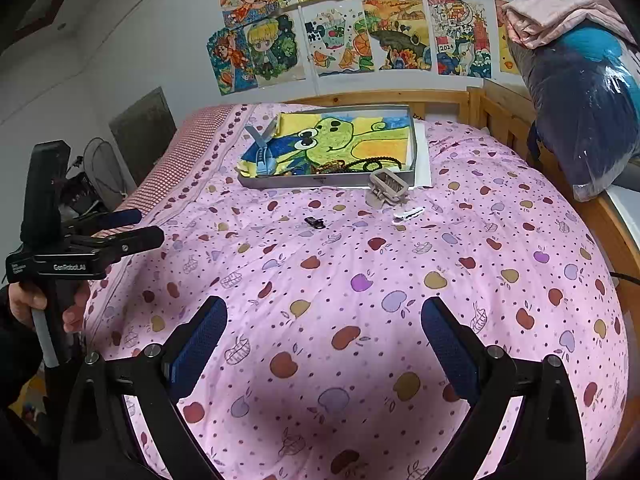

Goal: Organize jewelry
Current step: 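Move the left tool to the black beaded hair tie while the right tool approaches the white hair clip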

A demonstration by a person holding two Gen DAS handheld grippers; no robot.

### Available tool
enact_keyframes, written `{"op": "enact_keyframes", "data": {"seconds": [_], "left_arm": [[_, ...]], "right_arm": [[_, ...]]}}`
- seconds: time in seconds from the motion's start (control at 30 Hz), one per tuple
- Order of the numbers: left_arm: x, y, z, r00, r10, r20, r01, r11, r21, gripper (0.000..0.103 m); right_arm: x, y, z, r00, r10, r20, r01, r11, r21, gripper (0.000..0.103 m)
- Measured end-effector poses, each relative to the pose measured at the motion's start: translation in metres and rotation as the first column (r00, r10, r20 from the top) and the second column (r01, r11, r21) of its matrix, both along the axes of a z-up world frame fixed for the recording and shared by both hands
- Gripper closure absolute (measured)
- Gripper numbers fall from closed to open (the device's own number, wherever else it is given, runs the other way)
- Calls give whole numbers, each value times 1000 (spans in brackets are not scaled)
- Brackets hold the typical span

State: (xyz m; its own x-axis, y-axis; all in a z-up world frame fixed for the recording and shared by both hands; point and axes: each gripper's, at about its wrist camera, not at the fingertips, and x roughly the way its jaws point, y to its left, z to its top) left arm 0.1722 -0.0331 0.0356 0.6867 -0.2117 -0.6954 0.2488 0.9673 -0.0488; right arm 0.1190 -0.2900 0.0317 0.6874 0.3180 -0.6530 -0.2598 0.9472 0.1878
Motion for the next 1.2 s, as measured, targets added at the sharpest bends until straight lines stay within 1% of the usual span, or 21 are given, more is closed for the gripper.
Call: {"op": "enact_keyframes", "data": {"seconds": [0.13, 0.2, 0.33, 0.4, 0.5, 0.6, 0.7, 0.8, 0.87, 0.9, 0.97, 1.03, 1.07, 1.13, 1.17, 1.2], "left_arm": [[-12, -2, 15, 1000, -12, -6, 12, 1000, 19, 0], [-16, -4, 24, 999, -33, -19, 34, 999, 26, 0], [-7, -14, 35, 993, -95, -64, 99, 994, 54, 0], [1, -21, 35, 990, -112, -83, 119, 990, 82, 0], [11, -30, 30, 988, -127, -85, 135, 986, 95, 0], [26, -35, 19, 987, -137, -87, 144, 986, 82, 0], [48, -42, 7, 980, -174, -94, 180, 982, 61, 0], [78, -54, -9, 964, -252, -84, 257, 965, 58, 0], [98, -65, -20, 945, -323, -51, 326, 942, 73, 0], [107, -69, -26, 935, -351, -46, 353, 932, 80, 0], [128, -76, -40, 919, -389, -62, 393, 916, 80, 0], [144, -79, -49, 903, -423, -81, 428, 901, 64, 0], [150, -81, -53, 897, -432, -91, 438, 897, 65, 0], [162, -81, -59, 884, -452, -118, 462, 884, 68, 0], [167, -82, -62, 871, -473, -131, 484, 872, 75, 0], [169, -83, -64, 864, -486, -135, 498, 863, 81, 0]], "right_arm": [[-12, -1, 4, 1000, 13, 14, -13, 1000, -24, 8], [-19, -3, 10, 1000, 16, 19, -15, 999, -36, 7], [-22, -9, 20, 1000, 9, 13, -8, 998, -66, 7], [-20, -13, 23, 1000, 2, 2, -2, 996, -87, 7], [-6, -19, 23, 1000, 6, -13, -7, 994, -108, 7], [16, -25, 19, 1000, 13, -26, -16, 994, -107, 7], [41, -30, 12, 999, 30, -33, -33, 995, -93, 7], [79, -33, 3, 997, 68, -31, -71, 992, -102, 8], [103, -30, -3, 993, 116, -35, -119, 985, -124, 8], [122, -29, -7, 988, 147, -38, -151, 977, -151, 8], [144, -26, -11, 983, 183, -35, -186, 966, -179, 8], [169, -25, -14, 980, 198, -38, -201, 964, -176, 8], [175, -24, -14, 980, 196, -42, -200, 965, -167, 8], [195, -26, -18, 977, 199, -70, -207, 970, -127, 8], [199, -27, -20, 977, 194, -83, -203, 971, -125, 8], [206, -26, -24, 978, 174, -114, -189, 974, -127, 8]]}}
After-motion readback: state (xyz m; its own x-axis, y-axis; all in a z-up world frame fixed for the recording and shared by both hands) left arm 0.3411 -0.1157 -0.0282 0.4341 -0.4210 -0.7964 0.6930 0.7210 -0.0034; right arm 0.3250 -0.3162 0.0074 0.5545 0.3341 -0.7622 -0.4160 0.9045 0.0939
